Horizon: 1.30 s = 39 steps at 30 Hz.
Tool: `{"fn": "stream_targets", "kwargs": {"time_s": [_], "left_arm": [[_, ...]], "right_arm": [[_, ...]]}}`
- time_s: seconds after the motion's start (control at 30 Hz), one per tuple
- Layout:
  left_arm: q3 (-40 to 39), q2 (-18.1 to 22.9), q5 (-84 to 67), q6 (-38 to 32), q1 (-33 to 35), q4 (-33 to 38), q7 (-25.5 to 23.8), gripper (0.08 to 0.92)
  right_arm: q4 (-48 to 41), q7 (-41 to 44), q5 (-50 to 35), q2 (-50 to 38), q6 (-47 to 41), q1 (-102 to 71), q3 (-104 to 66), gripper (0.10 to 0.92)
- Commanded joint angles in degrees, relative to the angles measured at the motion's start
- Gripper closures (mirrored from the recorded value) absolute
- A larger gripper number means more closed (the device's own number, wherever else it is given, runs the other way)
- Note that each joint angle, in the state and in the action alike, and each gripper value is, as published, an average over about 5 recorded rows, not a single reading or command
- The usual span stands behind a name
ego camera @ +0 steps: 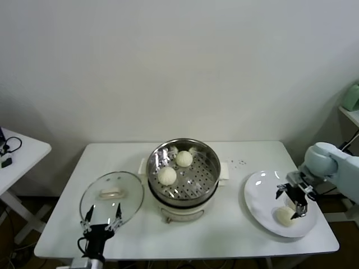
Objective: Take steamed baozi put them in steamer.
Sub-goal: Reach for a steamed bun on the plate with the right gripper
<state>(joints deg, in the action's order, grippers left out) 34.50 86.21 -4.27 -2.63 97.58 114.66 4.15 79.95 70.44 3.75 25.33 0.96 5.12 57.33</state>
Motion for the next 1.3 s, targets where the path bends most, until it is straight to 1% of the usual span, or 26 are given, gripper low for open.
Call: {"fn": "stream_targets", "kwargs": {"time_s": [0.03, 0.47, 0.87, 1.1, 1.3], "left_arm": [[0.0, 0.0, 0.1, -0.1, 0.1, -0.3, 0.0, 0.177], [-0.1, -0.1, 0.3, -0.1, -0.2, -0.9, 0.0, 0.177], [0.0, -0.1, 0.2, 0.0, -0.6, -1.4, 0.0, 0.177], [-0.1, -0.1, 0.2, 0.0, -1.0, -1.8, -0.1, 0.177], [-0.2, -0.2, 0.1, 0.1, -1.3, -1.9, -0.1, 0.177]], "right_arm": [[-1.1, -1.2, 5.8, -1.0, 0.7, -8.9, -5.7, 0.203], [-4.4, -3.0, 10.0, 2.2, 2.8, -11.3, -8.8, 0.203], [-4.5, -3.0, 11.3, 3.4, 3.0, -12.9, -10.0, 0.203], [-4.3, -2.8, 11.3, 3.2, 3.0, -13.5, -10.7, 0.262], [-4.1, -2.8, 11.5, 3.0, 3.1, -13.5, -11.2, 0.287]]}}
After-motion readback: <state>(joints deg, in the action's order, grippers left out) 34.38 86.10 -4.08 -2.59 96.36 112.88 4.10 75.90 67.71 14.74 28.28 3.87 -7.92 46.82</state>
